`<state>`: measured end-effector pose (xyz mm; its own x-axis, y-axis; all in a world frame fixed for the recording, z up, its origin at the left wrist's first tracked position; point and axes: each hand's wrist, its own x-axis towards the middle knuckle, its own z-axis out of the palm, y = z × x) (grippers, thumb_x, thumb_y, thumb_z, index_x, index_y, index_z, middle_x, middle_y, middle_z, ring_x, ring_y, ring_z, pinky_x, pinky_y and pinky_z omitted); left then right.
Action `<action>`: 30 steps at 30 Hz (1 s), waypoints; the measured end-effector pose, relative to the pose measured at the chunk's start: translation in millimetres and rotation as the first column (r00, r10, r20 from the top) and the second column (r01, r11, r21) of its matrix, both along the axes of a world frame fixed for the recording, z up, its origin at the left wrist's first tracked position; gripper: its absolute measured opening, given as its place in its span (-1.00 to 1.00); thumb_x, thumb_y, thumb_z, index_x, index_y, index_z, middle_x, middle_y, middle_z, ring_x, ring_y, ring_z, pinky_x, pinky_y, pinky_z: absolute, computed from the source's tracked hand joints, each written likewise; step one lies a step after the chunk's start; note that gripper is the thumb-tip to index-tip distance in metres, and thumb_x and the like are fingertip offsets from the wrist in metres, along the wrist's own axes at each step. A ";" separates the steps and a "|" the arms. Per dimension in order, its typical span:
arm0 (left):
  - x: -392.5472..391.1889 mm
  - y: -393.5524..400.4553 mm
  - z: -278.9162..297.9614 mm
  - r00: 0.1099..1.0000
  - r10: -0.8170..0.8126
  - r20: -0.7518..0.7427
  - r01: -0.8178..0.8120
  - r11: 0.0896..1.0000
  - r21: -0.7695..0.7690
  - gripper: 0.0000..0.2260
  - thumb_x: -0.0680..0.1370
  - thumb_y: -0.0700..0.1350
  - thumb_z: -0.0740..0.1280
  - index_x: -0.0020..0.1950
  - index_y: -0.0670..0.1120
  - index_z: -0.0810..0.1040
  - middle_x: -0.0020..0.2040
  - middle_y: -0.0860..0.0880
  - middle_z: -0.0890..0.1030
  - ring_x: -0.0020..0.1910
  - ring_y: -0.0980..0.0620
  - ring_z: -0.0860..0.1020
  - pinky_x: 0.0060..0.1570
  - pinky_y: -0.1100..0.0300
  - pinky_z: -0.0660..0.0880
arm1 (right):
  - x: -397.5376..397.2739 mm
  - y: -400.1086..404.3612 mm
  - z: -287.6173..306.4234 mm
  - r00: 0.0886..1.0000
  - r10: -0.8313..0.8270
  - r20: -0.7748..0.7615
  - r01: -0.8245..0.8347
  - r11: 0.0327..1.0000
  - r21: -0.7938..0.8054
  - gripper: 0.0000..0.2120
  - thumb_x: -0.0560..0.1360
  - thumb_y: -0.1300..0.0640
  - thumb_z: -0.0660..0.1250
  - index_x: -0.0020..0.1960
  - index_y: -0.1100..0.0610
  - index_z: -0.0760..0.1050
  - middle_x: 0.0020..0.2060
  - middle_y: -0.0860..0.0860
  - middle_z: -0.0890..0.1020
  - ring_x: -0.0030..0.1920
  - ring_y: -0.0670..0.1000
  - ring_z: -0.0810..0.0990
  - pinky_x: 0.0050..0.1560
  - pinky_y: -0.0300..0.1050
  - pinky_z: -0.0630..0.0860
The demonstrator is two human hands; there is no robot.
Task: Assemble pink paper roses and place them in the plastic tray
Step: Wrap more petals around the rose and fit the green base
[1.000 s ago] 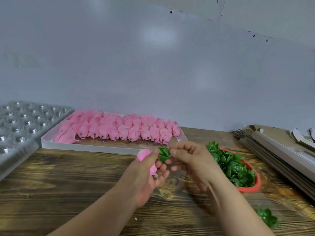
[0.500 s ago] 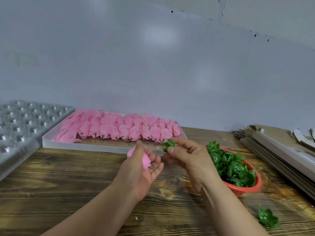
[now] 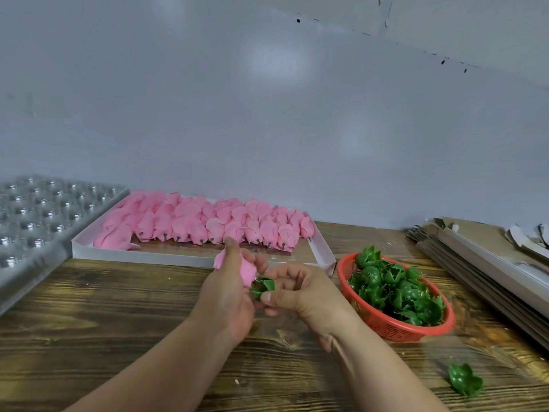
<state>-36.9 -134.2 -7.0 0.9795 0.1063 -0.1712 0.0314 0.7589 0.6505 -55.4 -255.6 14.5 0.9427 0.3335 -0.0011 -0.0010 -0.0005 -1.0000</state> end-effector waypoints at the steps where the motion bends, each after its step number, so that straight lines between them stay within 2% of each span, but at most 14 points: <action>1: -0.6 -0.7 -0.4 1.000 0.004 0.012 -0.004 1.000 0.013 -0.60 0.54 0.20 0.20 -0.28 -0.10 0.46 -0.38 -0.05 0.58 -0.33 -0.03 0.56 0.03 -0.18 0.53 | -0.2 0.5 0.5 1.000 -0.008 -0.008 0.008 1.000 0.010 -0.78 0.37 0.49 0.37 -0.05 0.28 0.53 -0.21 0.25 0.58 -0.28 0.08 0.57 -0.33 -0.27 0.58; 4: -2.9 -1.7 -2.1 0.999 0.000 0.052 -0.004 0.998 0.067 -0.61 0.53 0.19 0.19 -0.27 -0.11 0.47 -0.36 -0.05 0.58 -0.38 0.01 0.58 -0.20 -0.02 0.55 | 0.6 -0.3 2.4 0.999 -0.040 -0.036 0.042 0.998 0.048 -0.80 0.37 0.49 0.37 -0.07 0.29 0.53 -0.16 0.28 0.57 -0.24 0.14 0.57 -0.36 -0.28 0.58; 6: -4.4 -1.2 -2.4 0.998 -0.006 0.066 0.001 0.996 0.087 -0.62 0.50 0.19 0.20 -0.25 -0.12 0.47 -0.35 -0.06 0.59 -0.40 0.00 0.60 -0.26 0.02 0.53 | 1.3 -1.3 2.9 0.998 -0.049 -0.040 0.051 0.997 0.061 -0.80 0.37 0.49 0.38 -0.04 0.31 0.53 -0.19 0.27 0.60 -0.24 0.14 0.60 -0.36 -0.27 0.59; 10: -6.4 -1.0 -1.0 0.996 -0.026 0.085 0.017 0.994 0.109 -0.62 0.38 0.20 0.22 -0.24 -0.13 0.47 -0.32 -0.08 0.59 -0.33 -0.07 0.61 -0.21 -0.03 0.54 | 0.8 -1.9 3.2 0.999 -0.035 -0.014 0.035 0.998 0.058 -0.76 0.37 0.49 0.38 0.03 0.40 0.50 -0.24 0.24 0.60 -0.25 0.14 0.58 -0.35 -0.26 0.58; 13: -8.1 -4.1 -0.7 0.996 -0.034 0.085 0.025 0.994 0.106 -0.62 0.47 0.19 0.22 -0.28 -0.12 0.48 -0.33 -0.09 0.59 -0.25 -0.12 0.58 -0.10 -0.08 0.54 | -0.9 0.4 2.2 0.999 -0.033 0.027 0.034 0.999 -0.007 -0.72 0.37 0.49 0.38 0.07 0.46 0.47 -0.25 0.24 0.57 -0.30 0.08 0.55 -0.34 -0.25 0.56; 16: -9.0 -4.8 -0.4 0.996 -0.028 0.082 0.018 0.993 0.120 -0.61 0.51 0.17 0.22 -0.33 -0.10 0.48 -0.34 -0.07 0.60 -0.29 -0.09 0.58 -0.20 -0.02 0.53 | -3.0 2.9 2.5 0.998 -0.025 0.051 0.028 0.998 -0.057 -0.74 0.37 0.51 0.37 0.04 0.49 0.46 -0.22 0.28 0.54 -0.35 0.02 0.54 -0.34 -0.27 0.56; 19: -9.9 -4.7 0.7 0.995 -0.034 0.092 0.020 0.989 0.149 -0.62 0.44 0.20 0.24 -0.33 -0.10 0.48 -0.34 -0.06 0.59 -0.34 -0.05 0.58 -0.26 0.05 0.54 | -4.5 3.2 3.4 0.998 -0.003 0.056 0.007 0.998 -0.059 -0.84 0.37 0.52 0.37 -0.08 0.40 0.51 -0.29 0.21 0.57 -0.39 -0.05 0.56 -0.36 -0.29 0.54; 24: -12.2 -4.1 2.7 0.995 -0.050 0.081 0.034 0.982 0.186 -0.61 0.39 0.21 0.25 -0.28 -0.14 0.48 -0.31 -0.09 0.58 -0.34 -0.06 0.58 -0.26 0.05 0.55 | -5.4 4.2 3.6 0.997 0.002 0.080 0.003 0.998 -0.070 -0.79 0.37 0.51 0.37 0.00 0.50 0.49 -0.24 0.23 0.59 -0.33 -0.01 0.57 -0.27 -0.25 0.59; 27: -14.2 -5.1 3.3 0.996 -0.058 0.068 0.045 0.983 0.180 -0.60 0.43 0.20 0.24 -0.25 -0.15 0.49 -0.30 -0.10 0.59 -0.36 -0.07 0.61 -0.34 0.04 0.56 | -7.5 6.0 4.3 0.993 0.003 0.117 0.012 0.992 -0.129 -0.82 0.39 0.48 0.38 -0.01 0.51 0.53 -0.40 0.13 0.54 -0.47 -0.14 0.52 -0.40 -0.32 0.50; 30: -15.6 -8.8 2.7 0.994 -0.073 0.078 0.056 0.979 0.198 -0.59 0.44 0.20 0.24 -0.19 -0.18 0.47 -0.22 -0.15 0.57 -0.23 -0.14 0.60 -0.22 -0.03 0.56 | -8.5 6.5 4.4 0.992 -0.040 0.122 0.056 0.990 -0.128 -0.80 0.41 0.45 0.38 -0.01 0.55 0.50 -0.49 0.09 0.40 -0.62 -0.19 0.37 -0.53 -0.37 0.37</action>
<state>-52.5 -143.0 -4.3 0.9954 0.0659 -0.0696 0.0144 0.6150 0.7884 -63.9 -249.1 18.9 0.9537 0.2923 0.0711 0.1144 -0.1337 -0.9844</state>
